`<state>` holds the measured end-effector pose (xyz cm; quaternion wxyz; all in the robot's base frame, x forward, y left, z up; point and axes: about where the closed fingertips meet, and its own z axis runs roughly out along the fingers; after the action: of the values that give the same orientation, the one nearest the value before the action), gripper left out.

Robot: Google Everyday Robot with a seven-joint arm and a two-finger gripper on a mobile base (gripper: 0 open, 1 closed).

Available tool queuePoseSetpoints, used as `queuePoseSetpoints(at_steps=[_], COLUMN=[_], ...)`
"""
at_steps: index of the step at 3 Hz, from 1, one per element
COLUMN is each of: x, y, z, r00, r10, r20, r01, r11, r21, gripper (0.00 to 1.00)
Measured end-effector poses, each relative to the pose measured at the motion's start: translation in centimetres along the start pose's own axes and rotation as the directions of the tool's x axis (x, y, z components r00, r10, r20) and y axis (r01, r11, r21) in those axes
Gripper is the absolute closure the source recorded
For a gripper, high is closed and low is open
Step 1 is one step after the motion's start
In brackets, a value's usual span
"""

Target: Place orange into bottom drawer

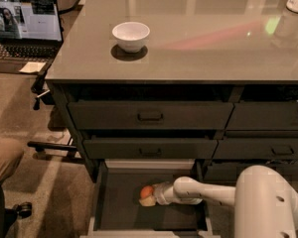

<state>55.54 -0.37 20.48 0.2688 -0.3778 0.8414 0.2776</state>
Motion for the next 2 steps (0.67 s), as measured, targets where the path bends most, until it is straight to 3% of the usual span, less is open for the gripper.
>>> queuePoseSetpoints(at_steps=[1, 2], x=[0.9, 1.9], y=[-1.6, -3.3], z=[1.6, 2.8], r00=[0.997, 0.996], r10=[-0.070, -0.091], r20=[-0.016, 0.011], r01=[0.070, 0.091], r11=[0.9963, 0.9941], r21=[0.049, 0.059], gripper=[1.00, 1.00])
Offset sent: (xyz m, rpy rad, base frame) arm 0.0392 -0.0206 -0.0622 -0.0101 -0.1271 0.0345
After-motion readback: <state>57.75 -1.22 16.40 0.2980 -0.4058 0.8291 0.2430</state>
